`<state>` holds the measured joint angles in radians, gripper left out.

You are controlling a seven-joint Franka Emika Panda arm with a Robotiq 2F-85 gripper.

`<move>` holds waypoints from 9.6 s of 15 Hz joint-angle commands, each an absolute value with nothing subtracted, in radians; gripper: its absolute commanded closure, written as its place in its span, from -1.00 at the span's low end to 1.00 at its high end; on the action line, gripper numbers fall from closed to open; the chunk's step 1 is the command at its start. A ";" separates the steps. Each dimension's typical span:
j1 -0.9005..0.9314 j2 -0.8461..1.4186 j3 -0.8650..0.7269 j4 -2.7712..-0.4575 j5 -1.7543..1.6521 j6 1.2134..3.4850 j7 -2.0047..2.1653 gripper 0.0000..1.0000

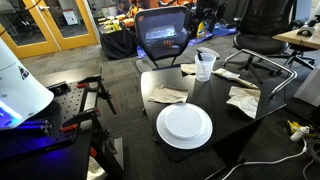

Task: Move the marker from the clear cup and place it on the table

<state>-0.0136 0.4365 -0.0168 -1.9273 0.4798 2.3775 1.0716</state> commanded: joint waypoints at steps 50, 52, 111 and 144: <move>0.011 0.811 0.005 -1.608 0.433 2.367 1.188 0.28; 0.012 0.821 0.005 -1.589 0.432 2.352 1.191 0.37; 0.225 0.356 0.039 -2.446 0.192 2.941 0.981 0.91; 0.407 0.361 -0.239 -2.371 -0.004 2.957 0.958 -1.00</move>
